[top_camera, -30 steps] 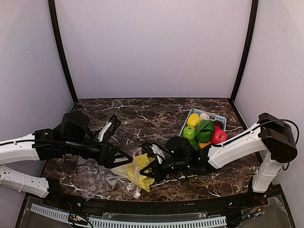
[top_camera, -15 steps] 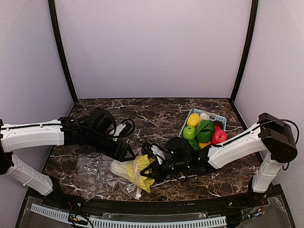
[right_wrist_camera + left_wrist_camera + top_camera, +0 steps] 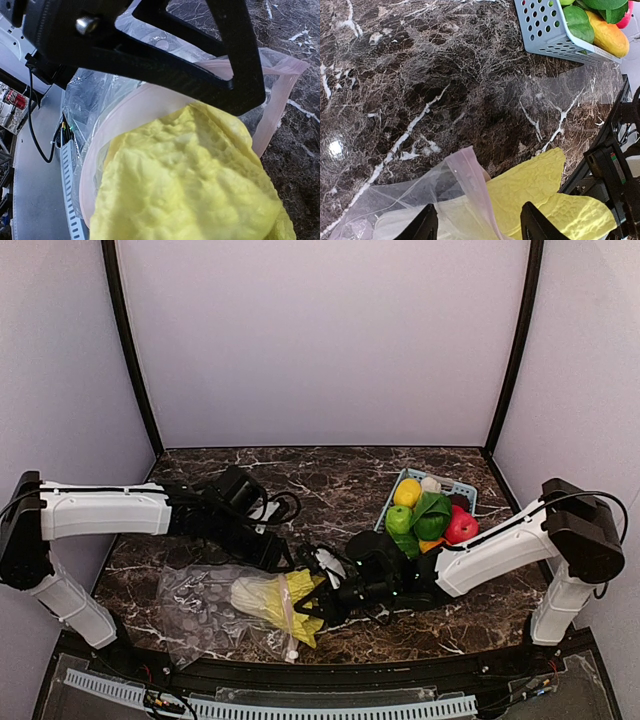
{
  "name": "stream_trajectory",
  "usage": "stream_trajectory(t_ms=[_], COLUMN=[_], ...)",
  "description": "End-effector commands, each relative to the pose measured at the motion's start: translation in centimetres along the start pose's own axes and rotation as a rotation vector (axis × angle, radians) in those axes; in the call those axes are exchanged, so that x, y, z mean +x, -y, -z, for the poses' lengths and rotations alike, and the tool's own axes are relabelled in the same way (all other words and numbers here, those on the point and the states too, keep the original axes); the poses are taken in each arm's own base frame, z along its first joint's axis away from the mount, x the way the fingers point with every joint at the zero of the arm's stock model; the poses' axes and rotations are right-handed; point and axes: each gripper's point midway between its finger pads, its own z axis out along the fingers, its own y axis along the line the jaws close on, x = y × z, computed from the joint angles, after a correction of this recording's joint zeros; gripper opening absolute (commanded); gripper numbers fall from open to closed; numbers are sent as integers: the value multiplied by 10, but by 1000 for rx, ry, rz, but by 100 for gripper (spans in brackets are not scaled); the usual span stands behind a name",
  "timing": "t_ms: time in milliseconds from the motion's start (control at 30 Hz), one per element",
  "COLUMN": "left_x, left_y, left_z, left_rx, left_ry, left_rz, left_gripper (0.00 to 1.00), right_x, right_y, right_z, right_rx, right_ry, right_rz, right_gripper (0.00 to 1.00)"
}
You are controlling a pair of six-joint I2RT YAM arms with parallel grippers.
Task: Place the food in the zip-top bag and seal the zipper
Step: Adjust the fake vegetable in the zipper food storage bag.
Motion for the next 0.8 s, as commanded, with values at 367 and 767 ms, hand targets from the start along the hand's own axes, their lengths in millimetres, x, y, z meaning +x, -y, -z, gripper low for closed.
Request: stream_trajectory(t_ms=[367,767], left_x=[-9,-35], left_y=[30,93], left_z=[-1,37], left_rx=[158,469], left_ry=[-2,110], left_rz=[21,31], left_gripper=[1,1], right_x=[-26,-61], right_y=[-7,-10], right_z=[8,17], right_rx=[35,111], right_ry=[87,139], right_rz=[28,62], right_gripper=[0,0])
